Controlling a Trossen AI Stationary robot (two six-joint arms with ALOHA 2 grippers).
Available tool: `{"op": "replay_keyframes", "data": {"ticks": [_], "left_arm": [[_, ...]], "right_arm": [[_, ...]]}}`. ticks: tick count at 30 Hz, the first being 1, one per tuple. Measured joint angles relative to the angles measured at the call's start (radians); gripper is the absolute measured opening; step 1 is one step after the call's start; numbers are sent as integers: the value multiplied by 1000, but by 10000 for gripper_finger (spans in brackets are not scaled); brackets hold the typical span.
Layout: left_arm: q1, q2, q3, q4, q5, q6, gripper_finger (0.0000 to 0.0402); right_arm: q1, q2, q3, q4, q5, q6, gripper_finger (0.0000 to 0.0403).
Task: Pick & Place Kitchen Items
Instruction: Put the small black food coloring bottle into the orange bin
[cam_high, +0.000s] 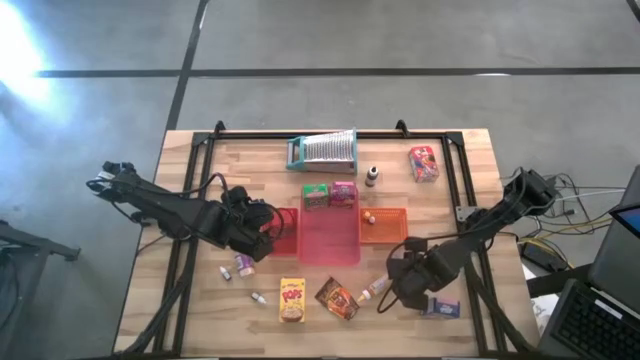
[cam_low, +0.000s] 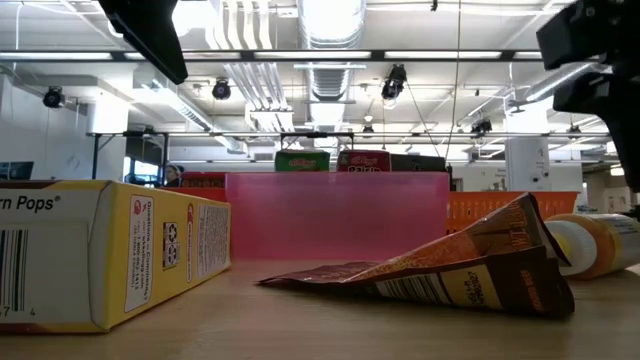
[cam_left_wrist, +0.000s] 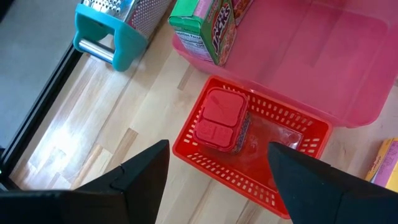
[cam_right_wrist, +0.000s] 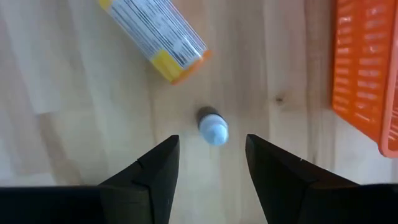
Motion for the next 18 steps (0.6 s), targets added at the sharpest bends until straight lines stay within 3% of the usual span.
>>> {"op": "replay_keyframes", "data": {"ticks": [10,18], "left_arm": [[0,0,0,0,0,0,276],[0,0,0,0,0,0,276]], "right_arm": [[-2,-1,-62,81,-3,0,198],[-6,-2,-78,112,5,-4,173]]}}
